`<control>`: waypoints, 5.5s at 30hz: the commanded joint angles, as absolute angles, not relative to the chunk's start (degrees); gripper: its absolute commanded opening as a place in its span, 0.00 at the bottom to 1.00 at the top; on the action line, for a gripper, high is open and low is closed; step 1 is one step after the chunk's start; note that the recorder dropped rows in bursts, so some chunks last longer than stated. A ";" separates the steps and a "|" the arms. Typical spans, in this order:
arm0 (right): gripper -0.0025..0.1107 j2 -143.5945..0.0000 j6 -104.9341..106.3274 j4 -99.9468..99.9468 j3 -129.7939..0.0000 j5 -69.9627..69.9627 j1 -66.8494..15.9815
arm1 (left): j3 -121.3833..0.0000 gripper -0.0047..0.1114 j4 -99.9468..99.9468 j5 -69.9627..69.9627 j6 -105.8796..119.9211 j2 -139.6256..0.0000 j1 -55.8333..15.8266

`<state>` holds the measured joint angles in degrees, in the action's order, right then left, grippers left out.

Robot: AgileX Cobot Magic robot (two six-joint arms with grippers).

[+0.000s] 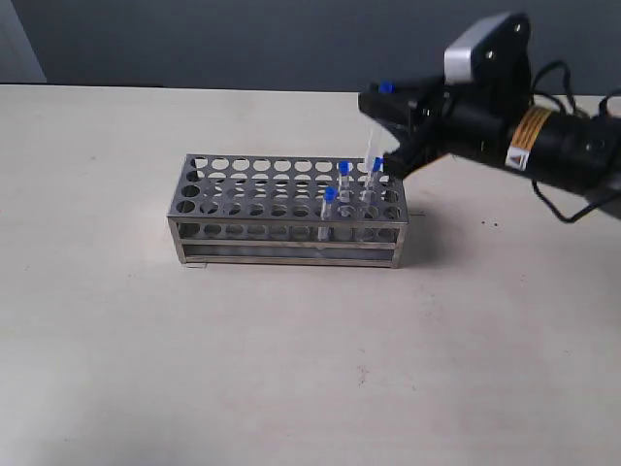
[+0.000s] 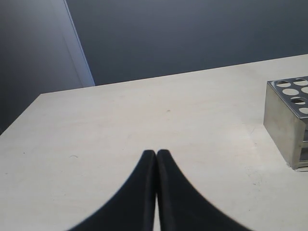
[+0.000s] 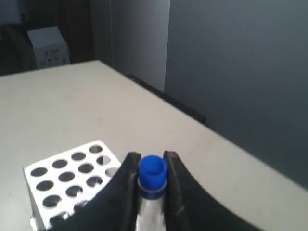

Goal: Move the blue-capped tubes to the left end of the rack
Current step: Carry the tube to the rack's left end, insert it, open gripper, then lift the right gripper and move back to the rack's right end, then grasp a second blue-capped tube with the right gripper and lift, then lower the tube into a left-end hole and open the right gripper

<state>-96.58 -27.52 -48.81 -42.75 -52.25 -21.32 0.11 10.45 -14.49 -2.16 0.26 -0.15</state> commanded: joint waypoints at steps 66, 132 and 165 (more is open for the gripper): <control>0.35 -94.64 -52.56 -65.13 -68.90 -11.43 -40.62 | 0.00 0.04 10.64 -13.72 -2.36 0.00 -0.65; 0.02 -100.42 -31.88 -44.75 -60.47 -32.71 -38.74 | 0.00 0.04 10.64 -13.72 -2.36 0.00 -0.65; 0.02 -123.08 -34.47 -45.99 -82.14 -29.83 -46.46 | 0.00 0.04 10.64 -13.72 -2.36 0.00 -0.65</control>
<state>-121.97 -34.23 -45.97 -81.04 -29.64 -46.49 0.11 10.45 -14.49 -2.16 0.26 -0.15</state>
